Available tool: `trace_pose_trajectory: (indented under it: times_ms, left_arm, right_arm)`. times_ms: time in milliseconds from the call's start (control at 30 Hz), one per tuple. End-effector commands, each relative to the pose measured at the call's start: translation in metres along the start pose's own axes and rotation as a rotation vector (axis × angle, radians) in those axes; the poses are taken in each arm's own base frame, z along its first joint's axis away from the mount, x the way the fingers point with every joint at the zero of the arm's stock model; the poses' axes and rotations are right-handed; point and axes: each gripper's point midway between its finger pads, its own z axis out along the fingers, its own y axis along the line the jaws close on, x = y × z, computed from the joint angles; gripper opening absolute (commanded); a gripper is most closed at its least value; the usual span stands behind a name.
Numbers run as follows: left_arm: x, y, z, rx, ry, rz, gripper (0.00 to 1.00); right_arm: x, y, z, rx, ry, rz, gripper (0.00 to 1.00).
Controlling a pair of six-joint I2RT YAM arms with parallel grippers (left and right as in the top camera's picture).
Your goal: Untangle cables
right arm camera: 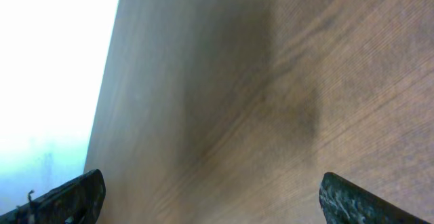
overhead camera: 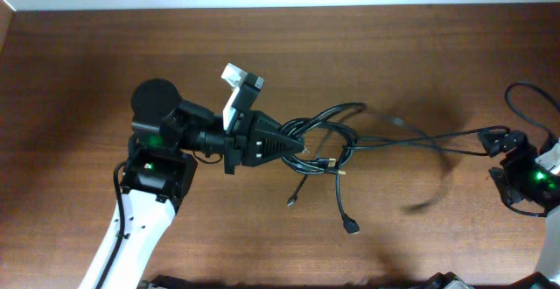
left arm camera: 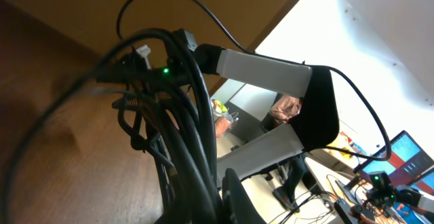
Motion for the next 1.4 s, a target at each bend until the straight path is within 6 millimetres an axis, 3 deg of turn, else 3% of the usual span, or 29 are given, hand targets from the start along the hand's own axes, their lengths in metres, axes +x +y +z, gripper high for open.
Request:
trace_pose_trajectory:
  times_ms: [0, 133, 267, 500, 800, 867, 1067, 1233, 1367]
  left_arm:
    - [-0.001, -0.028, -0.01, 0.053, 0.04, 0.072, 0.0]
    - [-0.001, -0.028, -0.01, 0.054, 0.041, 0.072, 0.0]
    - [-0.001, -0.028, -0.01, 0.052, 0.04, 0.072, 0.0]
    - [-0.011, -0.014, -0.032, -0.027, -0.011, 0.071, 0.0]
    - [-0.015, -0.008, -0.044, -0.067, -0.036, 0.071, 0.0]
    - [-0.015, -0.008, -0.044, -0.067, -0.036, 0.071, 0.0]
    - [-0.015, -0.009, -0.04, -0.061, -0.034, 0.071, 0.0]
    - [-0.018, -0.006, -0.032, -0.074, -0.051, 0.071, 0.0]
    - [-0.021, -0.004, -0.027, -0.088, -0.066, 0.071, 0.0]
  right_arm:
    - [-0.035, -0.045, -0.013, 0.161, -0.146, 0.127, 0.99]
    - [-0.033, -0.033, -0.011, 0.098, -0.129, 0.117, 0.99]
    - [-0.045, -0.031, -0.013, 0.088, -0.172, 0.081, 0.99]
    - [-0.064, -0.022, -0.016, 0.062, -0.241, 0.018, 0.99]
    - [-0.062, -0.022, -0.016, 0.06, -0.232, 0.022, 0.99]
    - [-0.054, -0.02, -0.014, 0.045, -0.196, 0.004, 0.99]
    - [-0.024, 0.014, -0.007, -0.124, -0.073, -0.211, 0.99]
    - [0.02, 0.052, 0.006, -0.271, 0.081, -0.359, 0.99]
    - [0.067, 0.082, 0.019, -0.374, 0.217, -0.55, 0.99]
